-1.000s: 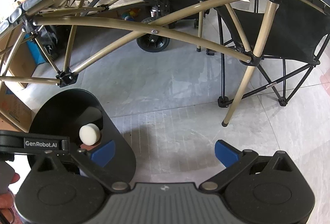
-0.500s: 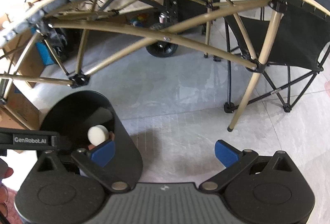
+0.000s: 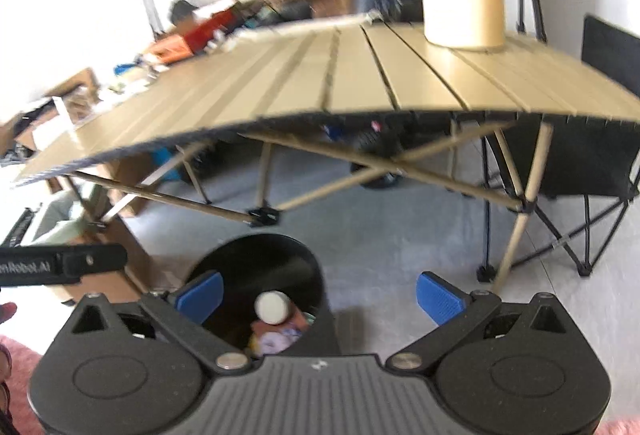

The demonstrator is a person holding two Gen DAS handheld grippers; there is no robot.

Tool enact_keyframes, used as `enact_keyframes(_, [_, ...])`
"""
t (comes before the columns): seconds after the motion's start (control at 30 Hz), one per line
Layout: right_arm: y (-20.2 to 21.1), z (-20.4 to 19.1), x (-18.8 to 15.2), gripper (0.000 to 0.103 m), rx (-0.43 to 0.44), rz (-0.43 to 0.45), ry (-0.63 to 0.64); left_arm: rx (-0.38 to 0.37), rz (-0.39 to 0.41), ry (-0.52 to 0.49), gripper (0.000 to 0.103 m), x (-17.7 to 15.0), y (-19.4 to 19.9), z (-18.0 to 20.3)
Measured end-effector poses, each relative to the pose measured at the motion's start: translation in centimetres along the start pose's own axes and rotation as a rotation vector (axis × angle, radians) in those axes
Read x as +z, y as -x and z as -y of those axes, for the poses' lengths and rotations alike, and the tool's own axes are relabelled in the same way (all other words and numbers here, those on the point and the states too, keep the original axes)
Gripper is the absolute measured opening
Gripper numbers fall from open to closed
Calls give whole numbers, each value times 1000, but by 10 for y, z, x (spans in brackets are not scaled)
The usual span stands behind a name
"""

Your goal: Collect trash

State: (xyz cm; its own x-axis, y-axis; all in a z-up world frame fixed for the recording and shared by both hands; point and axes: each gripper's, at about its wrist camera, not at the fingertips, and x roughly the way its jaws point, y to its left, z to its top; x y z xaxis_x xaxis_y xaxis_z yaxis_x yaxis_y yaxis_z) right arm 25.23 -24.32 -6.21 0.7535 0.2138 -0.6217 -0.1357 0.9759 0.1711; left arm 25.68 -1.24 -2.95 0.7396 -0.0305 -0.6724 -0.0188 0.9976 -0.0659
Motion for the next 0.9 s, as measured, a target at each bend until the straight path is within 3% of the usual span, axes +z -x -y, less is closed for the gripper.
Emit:
enact_keyframes(0.27, [83,-26,-27,103,40,93,63,-9,147,27,103,-27,86,-33])
enact_keyframes(0.47, [131,-34,-56,103,56,141,72,3,215,18,103,-70,131,-42])
enact_keyframes(0.7, [160,-33,-78,103,57,143,59,1,266,0,103,-105,159,-42])
enact_keyframes(0.9, [169,-32,-94,103,57,119,44,-22,260,-20,103,-122,166,-38])
